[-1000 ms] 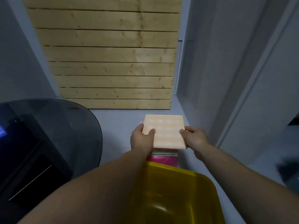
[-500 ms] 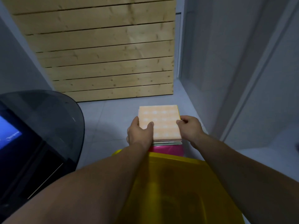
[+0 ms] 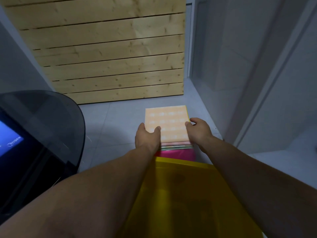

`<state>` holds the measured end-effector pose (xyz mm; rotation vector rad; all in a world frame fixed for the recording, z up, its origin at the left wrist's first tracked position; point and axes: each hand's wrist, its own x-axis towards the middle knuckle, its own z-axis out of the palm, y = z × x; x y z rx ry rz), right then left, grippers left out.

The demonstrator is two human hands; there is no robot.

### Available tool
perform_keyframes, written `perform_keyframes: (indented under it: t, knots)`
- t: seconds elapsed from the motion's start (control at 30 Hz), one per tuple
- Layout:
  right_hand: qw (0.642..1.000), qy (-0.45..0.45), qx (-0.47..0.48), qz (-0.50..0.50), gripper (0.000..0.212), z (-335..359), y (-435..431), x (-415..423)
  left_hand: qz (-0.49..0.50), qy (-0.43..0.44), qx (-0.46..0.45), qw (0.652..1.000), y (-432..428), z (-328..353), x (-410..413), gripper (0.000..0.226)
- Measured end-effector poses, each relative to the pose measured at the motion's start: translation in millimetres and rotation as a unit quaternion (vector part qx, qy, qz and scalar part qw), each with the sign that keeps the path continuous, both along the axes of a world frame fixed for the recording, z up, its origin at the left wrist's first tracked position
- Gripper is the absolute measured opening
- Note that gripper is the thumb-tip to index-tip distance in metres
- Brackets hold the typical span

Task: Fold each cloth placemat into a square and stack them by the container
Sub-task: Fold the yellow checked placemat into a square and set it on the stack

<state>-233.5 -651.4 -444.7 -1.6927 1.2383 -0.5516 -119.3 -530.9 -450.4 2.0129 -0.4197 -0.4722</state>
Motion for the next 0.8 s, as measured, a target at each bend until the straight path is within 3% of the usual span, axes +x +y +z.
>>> perform_keyframes:
  t: [0.3, 0.5, 0.67, 0.8]
  knots:
    - [0.998, 0.014, 0.046, -0.036, 0.044, -3, -8, 1, 0.036, 0.073, 0.04, 0.996, -8, 12, 5, 0.053]
    - [0.997, -0.01, 0.066, -0.042, 0.031, -4, -9, 0, 0.046, 0.102, 0.052, 0.992, -10, 17, 5, 0.064]
    - [0.995, -0.048, 0.052, -0.068, 0.014, -5, -7, -7, 0.067, 0.152, 0.02, 0.986, -14, 28, -5, 0.051]
    - [0.992, -0.084, 0.046, -0.085, 0.032, 19, 1, -21, 0.068, 0.157, -0.035, 0.985, -10, 43, -16, 0.045]
